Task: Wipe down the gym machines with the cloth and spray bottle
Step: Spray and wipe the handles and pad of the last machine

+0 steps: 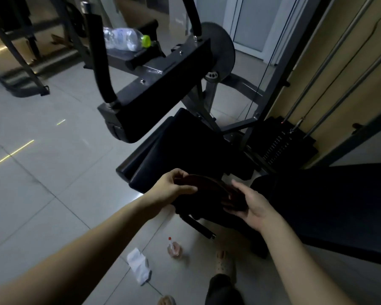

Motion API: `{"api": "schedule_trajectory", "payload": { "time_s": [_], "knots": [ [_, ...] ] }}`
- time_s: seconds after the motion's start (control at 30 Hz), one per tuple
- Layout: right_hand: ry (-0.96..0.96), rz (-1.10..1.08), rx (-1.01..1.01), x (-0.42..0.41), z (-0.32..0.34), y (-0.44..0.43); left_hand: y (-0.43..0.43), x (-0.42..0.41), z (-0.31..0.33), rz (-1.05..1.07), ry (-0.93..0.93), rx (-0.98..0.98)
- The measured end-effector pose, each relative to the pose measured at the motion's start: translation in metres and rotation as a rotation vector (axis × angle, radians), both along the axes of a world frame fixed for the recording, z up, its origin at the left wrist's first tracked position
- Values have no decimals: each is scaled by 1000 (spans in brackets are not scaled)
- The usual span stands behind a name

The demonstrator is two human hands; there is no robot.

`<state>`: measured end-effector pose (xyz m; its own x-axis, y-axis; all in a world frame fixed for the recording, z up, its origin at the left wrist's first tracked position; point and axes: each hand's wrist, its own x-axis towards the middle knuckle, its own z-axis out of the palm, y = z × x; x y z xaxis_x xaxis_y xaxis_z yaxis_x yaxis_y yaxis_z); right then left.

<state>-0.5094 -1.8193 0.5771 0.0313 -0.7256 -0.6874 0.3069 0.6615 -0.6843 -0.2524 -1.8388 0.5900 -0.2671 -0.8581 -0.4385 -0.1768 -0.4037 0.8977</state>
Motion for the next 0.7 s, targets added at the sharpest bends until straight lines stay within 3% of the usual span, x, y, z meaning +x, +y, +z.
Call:
{"api": "schedule_trajectory", "payload": {
  "time_s": [0.1,0.17,0.37,0.5,0.63,0.7],
  "knots": [
    [-85,-92,-32,24,16,19,23,24,21,-143,-102,17],
    [-136,-96,-17,41,26,26,37,34,31,-192,-67,44],
    [-363,-89,-112,75,42,42,66,45,64,-6,296,116],
    [-477,4,-106,93,39,52,76,40,74,10,428,96],
    [-600,150,-51,95,36,57,82,35,76,135,373,112],
    [-556,199,-107,83,35,49,85,36,80,205,275,114]
  ]
}}
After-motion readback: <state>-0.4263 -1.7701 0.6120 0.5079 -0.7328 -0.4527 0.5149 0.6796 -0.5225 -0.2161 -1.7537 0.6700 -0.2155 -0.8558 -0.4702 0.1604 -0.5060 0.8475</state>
